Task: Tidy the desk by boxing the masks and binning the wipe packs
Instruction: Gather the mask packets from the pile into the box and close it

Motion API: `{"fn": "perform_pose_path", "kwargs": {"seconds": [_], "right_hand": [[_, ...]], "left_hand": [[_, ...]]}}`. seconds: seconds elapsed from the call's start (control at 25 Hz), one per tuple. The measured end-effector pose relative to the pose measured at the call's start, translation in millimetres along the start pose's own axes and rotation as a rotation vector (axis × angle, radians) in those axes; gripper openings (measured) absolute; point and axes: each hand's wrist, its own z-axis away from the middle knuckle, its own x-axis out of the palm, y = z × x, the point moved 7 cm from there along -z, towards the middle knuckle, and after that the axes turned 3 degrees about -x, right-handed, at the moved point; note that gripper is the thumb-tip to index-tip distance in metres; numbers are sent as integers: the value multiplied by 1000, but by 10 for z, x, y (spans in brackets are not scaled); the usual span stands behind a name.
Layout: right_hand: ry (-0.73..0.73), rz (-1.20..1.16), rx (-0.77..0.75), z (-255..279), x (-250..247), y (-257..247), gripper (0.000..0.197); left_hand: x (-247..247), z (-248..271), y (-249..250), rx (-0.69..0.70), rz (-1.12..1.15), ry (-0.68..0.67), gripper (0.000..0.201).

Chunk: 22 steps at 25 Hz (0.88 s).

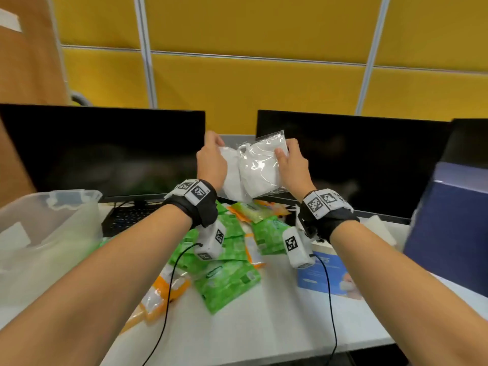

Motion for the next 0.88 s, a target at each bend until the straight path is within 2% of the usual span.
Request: {"fn": "perform_pose_path", "kwargs": {"seconds": [0.16, 0.24, 0.36, 0.4, 0.44, 0.48, 0.56, 0.64, 0.76, 0.84, 0.88], "right_hand": [[50, -76, 114, 96, -730, 360, 18], [-92, -120, 143, 170, -914, 517, 30], [-395, -220, 257, 365, -1089, 755, 41], [-422, -205, 295, 414, -1180, 842, 44], [-393, -146, 307, 438, -1307, 918, 46], [-304, -56, 320, 421, -1446, 1007, 44], [-101, 84, 378, 423, -1734, 1142, 40], [-32, 153, 439, 465, -1914, 1225, 39], [-95, 210, 479, 526, -2043, 1291, 50], [-173, 189, 489, 545, -1994, 1272, 66], [-222, 192, 496, 533, -1930, 1257, 71]], "left_hand": [[774, 360, 373, -90, 145, -204, 47], [1070, 536, 504, -106, 210, -233, 42], [1389, 725, 652, -68, 238, -279, 31], [1458, 750, 620, -79, 223, -283, 31], [1534, 754, 538, -121, 217, -277, 34], [1603, 725, 414, -179, 213, -267, 37], [1676, 642, 156, -268, 212, -221, 37], [1583, 529, -138, -392, 187, -81, 34], [1247, 507, -769, -649, 42, 126, 33], [1124, 602, -1025, -728, 132, 202, 28], [1093, 669, -1103, -799, 221, 288, 24]]}}
